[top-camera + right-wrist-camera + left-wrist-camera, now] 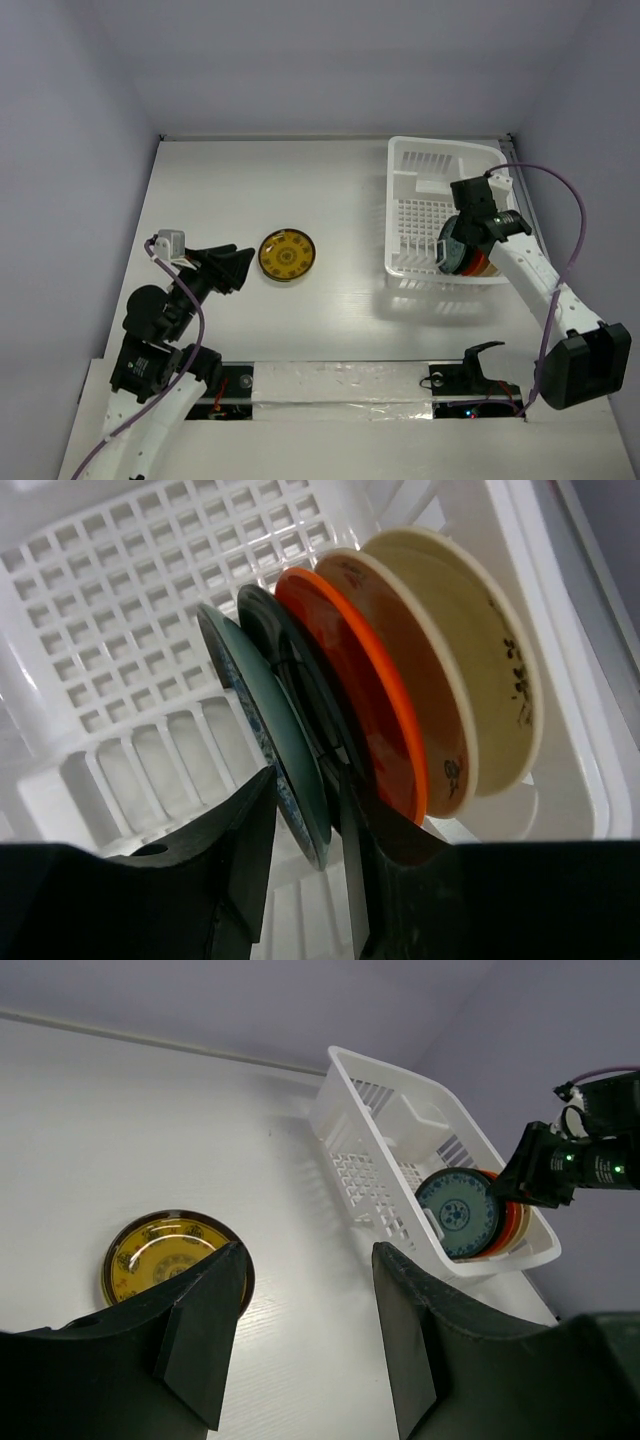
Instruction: Unload the plates from the dish rack
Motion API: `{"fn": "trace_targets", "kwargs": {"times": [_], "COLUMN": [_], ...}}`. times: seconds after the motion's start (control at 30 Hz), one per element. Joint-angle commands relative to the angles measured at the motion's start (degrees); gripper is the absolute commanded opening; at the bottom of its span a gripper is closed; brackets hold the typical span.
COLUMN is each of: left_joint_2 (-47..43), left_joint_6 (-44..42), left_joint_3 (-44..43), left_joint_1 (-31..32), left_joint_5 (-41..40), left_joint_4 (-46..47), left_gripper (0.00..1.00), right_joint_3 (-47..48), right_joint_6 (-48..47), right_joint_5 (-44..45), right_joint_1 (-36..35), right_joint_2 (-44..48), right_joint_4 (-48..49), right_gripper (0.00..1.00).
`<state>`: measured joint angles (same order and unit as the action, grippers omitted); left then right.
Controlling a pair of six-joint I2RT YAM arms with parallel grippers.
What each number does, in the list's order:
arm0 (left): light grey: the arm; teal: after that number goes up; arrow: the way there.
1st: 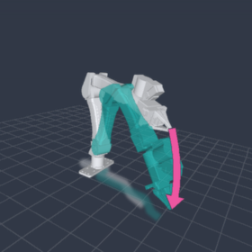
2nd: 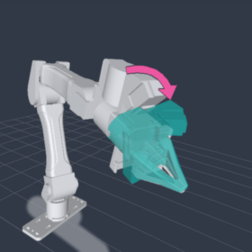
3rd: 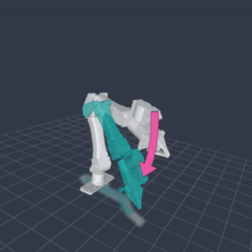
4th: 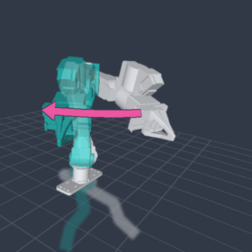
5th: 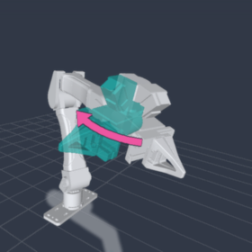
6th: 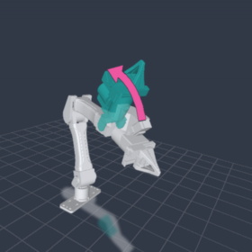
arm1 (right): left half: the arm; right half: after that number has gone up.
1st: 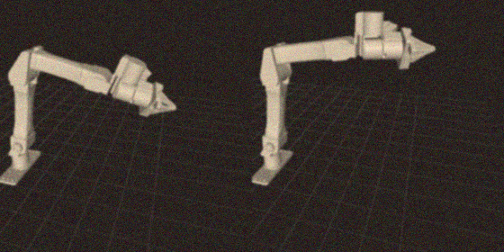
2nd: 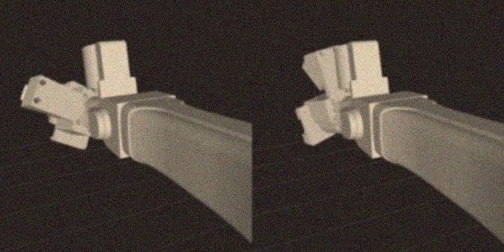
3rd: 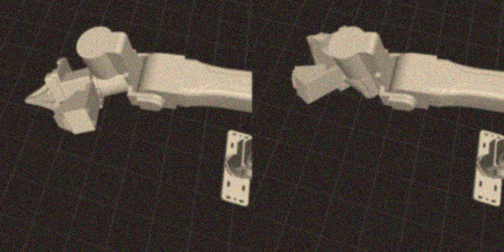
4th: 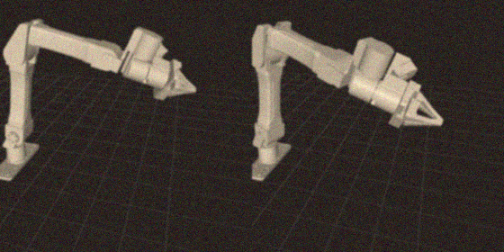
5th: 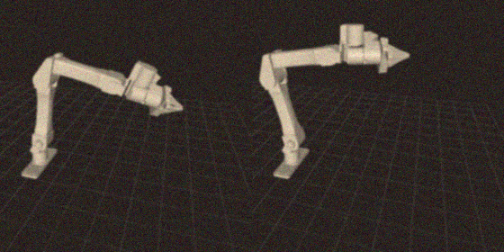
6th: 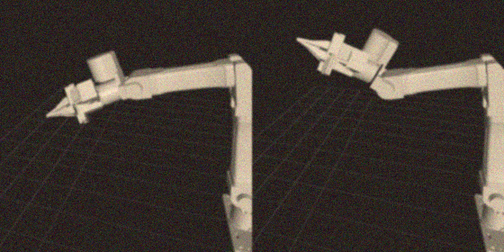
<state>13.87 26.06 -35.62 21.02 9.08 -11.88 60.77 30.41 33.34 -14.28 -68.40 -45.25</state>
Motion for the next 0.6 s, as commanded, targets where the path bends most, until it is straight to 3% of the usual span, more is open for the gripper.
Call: {"fn": "trace_targets", "kwargs": {"times": [0.0,0.27,0.5,0.57], "left_joint_2": [-1.03,-1.65,-2.09,-2.09], "left_joint_6": [0.21,0.22,0.39,0.48], "left_joint_3": [-0.42,-0.59,-0.51,-0.51], "left_joint_1": [0.78,1.31,1.31,1.31], "left_joint_5": [-0.12,-0.38,-0.29,-0.29], "left_joint_4": [2.30,2.12,2.21,2.12], "left_gripper": [0.51,0.51,0.51,0.51], "right_joint_3": [3.12,5.67,9.71,10.77], "right_joint_6": [-2.37,-4.22,-6.15,-6.33], "right_joint_5": [-1.44,0.40,0.06,1.01], "right_joint_1": [0.57,1.63,1.63,1.02], "right_joint_2": [-1.03,-5.95,-9.64,-10.26], "right_joint_4": [-1.24,-3.52,-7.56,-9.31], "right_gripper": [0.37,0.24,0.00,0.00]}}
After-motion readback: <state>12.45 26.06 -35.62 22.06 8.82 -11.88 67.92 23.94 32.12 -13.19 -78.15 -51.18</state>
